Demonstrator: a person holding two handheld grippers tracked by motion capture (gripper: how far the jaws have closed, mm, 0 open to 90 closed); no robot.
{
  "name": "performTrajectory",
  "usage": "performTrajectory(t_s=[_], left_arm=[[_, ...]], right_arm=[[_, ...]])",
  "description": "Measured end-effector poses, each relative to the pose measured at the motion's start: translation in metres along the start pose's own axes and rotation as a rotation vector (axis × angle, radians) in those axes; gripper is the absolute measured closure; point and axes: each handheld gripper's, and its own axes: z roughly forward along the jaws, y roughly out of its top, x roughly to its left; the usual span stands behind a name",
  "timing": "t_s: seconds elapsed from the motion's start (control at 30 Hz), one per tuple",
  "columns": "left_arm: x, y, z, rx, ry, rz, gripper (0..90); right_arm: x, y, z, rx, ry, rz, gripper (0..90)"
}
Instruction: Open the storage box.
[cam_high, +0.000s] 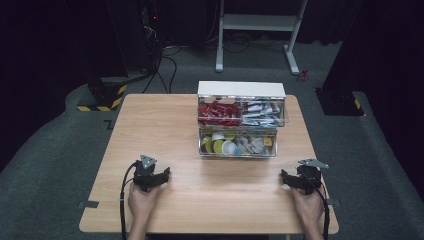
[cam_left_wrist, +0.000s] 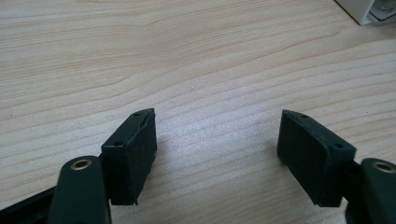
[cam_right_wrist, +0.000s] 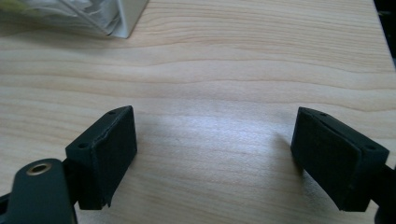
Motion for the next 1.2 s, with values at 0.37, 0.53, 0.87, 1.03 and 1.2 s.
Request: performTrajectory(t_s=[0.37, 0.53, 0.87, 1.03, 1.2], left_arm=[[-0.001, 0.0, 0.0, -0.001, -0.008, 0.003, 28.2], [-0.001, 0.0, 0.0, -0.001, -0.008, 0.003, 28.2], [-0.001, 0.0, 0.0, -0.001, -0.008, 0.003, 28.2], [-0.001, 0.0, 0.0, -0.001, -0.009, 0.004, 28.2], [-0.001, 0.0, 0.0, 0.0, -0.009, 0.003, 28.1]], right_arm=[[-0.002, -0.001, -0.003, -0.03, 0.019, -0.015, 34.8], [-0.002, 0.0, -0.005, -0.02, 0.023, -0.013, 41.4], [0.002, 0.001, -0.021, -0.118, 0.092, -0.013, 53.2], [0.007, 0.006, -0.029, -0.167, 0.113, -0.035, 56.5], [0.009, 0.011, -0.033, -0.199, 0.163, -0.04, 58.9]])
